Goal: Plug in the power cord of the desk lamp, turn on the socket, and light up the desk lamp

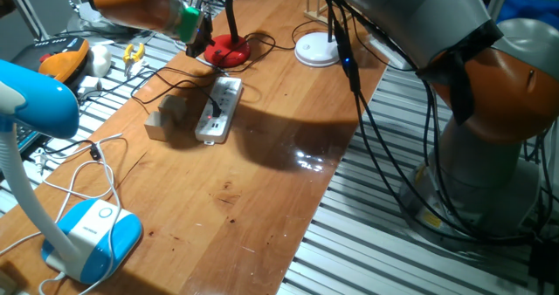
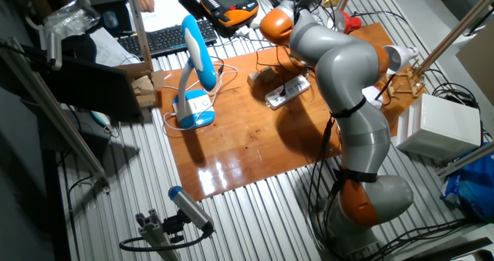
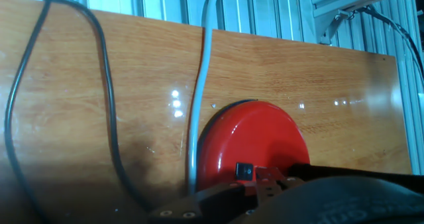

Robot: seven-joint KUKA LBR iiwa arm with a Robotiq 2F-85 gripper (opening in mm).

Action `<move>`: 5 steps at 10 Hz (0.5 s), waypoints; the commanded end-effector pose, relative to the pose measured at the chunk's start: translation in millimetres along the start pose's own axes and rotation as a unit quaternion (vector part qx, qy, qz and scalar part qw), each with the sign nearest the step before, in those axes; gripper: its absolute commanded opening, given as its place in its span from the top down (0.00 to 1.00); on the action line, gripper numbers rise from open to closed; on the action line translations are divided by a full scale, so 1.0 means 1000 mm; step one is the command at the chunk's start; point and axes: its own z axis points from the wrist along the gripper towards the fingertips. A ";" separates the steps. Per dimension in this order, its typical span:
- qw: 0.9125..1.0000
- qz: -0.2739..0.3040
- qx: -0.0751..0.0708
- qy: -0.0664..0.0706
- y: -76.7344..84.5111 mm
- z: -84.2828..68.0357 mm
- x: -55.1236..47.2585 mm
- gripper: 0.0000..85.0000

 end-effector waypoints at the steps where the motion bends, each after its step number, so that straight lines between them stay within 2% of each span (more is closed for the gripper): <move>1: 1.000 0.000 0.001 -0.001 0.000 0.002 0.000 1.00; 5: 1.000 -0.001 -0.007 -0.007 0.000 0.017 0.000 1.00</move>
